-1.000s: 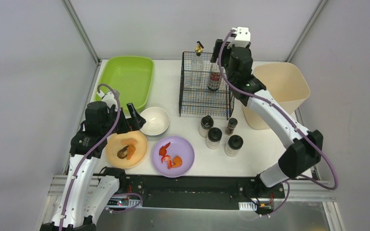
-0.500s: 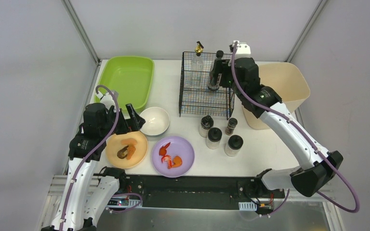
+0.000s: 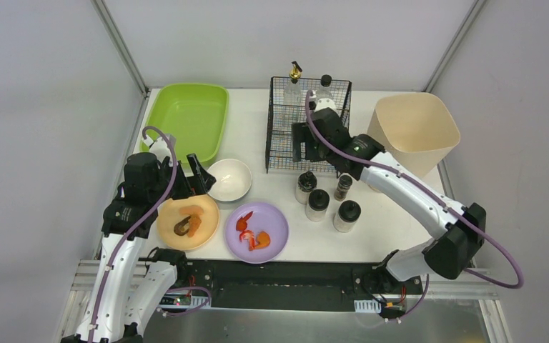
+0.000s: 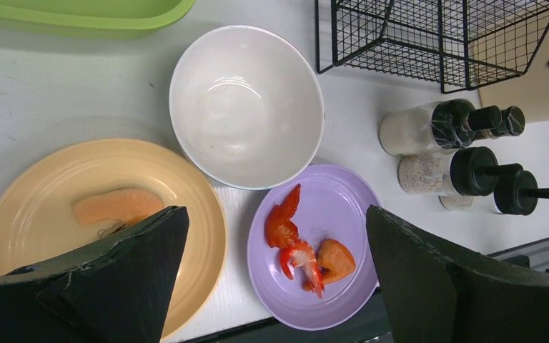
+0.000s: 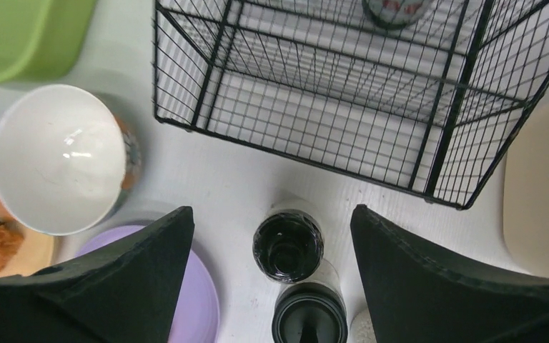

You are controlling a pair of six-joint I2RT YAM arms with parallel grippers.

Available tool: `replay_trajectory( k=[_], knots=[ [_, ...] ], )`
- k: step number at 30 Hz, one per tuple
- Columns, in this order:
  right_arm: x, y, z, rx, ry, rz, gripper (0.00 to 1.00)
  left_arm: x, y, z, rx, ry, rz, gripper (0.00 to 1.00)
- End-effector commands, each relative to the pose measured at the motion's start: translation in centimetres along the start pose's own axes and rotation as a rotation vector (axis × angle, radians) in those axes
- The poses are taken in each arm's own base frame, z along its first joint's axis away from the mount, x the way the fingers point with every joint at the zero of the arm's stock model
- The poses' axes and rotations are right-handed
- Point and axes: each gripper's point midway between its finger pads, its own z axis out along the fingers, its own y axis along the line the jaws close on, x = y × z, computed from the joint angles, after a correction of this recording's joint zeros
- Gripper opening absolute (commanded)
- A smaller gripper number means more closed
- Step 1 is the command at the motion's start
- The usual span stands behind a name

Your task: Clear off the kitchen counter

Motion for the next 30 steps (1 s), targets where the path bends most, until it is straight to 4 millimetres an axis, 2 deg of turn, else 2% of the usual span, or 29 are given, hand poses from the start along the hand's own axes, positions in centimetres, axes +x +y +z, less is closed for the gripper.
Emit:
replay_trajectory(
  k=[1, 8, 13, 17, 30],
  knots=[
    [3.2, -0.4, 1.4, 0.040, 0.091, 0.056, 0.85, -0.6, 0.2, 0.0, -0.004, -0.028, 0.005, 1.00],
    [6.4, -0.8, 3.0, 0.061, 0.153, 0.078, 0.87, -0.6, 0.2, 0.1, -0.003, -0.024, 0.003, 1.00],
    [8.2, -2.0, 4.4, 0.123, 0.175, 0.059, 0.88, -0.6, 0.1, 0.1, -0.003, -0.026, 0.003, 1.00],
    [9.3, -1.6, 5.3, 0.114, 0.212, 0.060, 0.88, -0.6, 0.2, 0.1, -0.006, -0.024, 0.002, 1.00],
    [12.4, -1.5, 5.8, 0.096, 0.319, 0.039, 0.87, -0.6, 0.2, 0.1, -0.004, -0.025, 0.003, 1.00]
  ],
)
